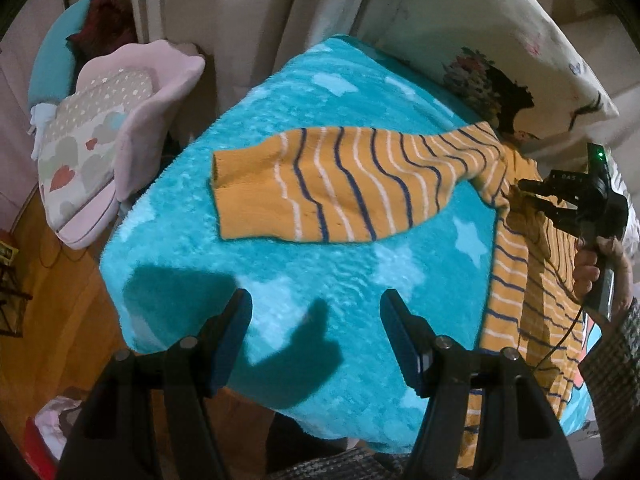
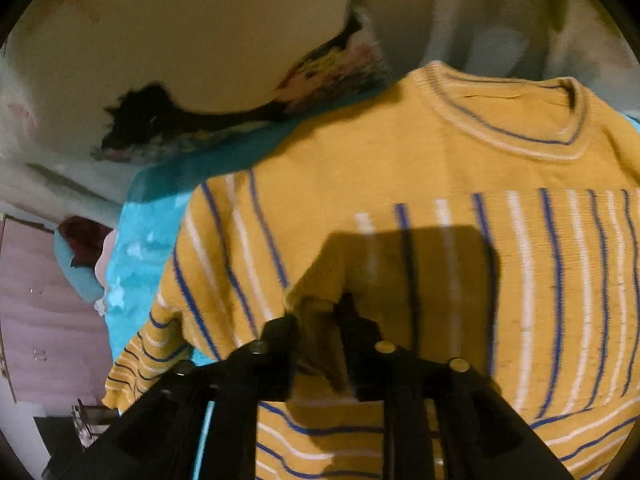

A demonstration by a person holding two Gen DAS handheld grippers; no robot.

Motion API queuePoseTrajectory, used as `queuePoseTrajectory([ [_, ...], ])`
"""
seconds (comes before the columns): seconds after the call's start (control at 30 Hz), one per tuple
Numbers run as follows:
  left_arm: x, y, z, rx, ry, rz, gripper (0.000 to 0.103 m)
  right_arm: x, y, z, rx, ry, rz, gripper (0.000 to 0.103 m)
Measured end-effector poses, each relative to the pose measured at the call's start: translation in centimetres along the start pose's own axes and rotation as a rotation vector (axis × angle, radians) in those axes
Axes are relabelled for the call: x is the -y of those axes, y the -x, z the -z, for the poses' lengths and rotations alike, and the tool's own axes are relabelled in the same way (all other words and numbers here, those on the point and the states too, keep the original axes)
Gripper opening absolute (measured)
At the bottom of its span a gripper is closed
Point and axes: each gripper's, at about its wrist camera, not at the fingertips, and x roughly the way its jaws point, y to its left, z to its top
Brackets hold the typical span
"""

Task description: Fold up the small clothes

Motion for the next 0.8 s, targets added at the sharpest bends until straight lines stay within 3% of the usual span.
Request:
queuePoseTrajectory([
  [0.13,-1.4,0.0,-0.8,0.007,0.040,-0.011,0.066,-3.4,0.5,0.5,-0.009,0.099,-0.054,0.040],
  [0.2,-2.3,-0.2,-1.2,0.012,0.072,-0.006,0.066,-5.2,1.1,1.0,0.001,0.150,-0.049,0.049],
  [0.3,-4.1,-1.2,-1.6,-0.009,0.168,0.053,0.067,-6.4,2.2,2.4,0.012,0.184,-0.049,0.063],
  [0.43,-4.9,-3.4,-1.6,-0.043,0.242,0.126,0.067,-5.7,3.1,4.9,-0.012,0.175,-0.070,0.063],
  [0.53,-5.3,-4.5,-2.2,-0.036,0.264,0.096,0.067,-4.7,3.8,6.6,-0.017,0.154,-0.074,0.063],
  [0.7,-5.2,-4.8,-4.8,0.044,0.202,0.008,0.072,-2.9,5.5,8.6,-0.006,0.129,-0.073,0.063],
  [0.8,-5.2,-5.9,-6.2,0.046,0.193,-0.007,0.072,-1.6,6.4,9.3,0.005,0.106,-0.052,0.063],
])
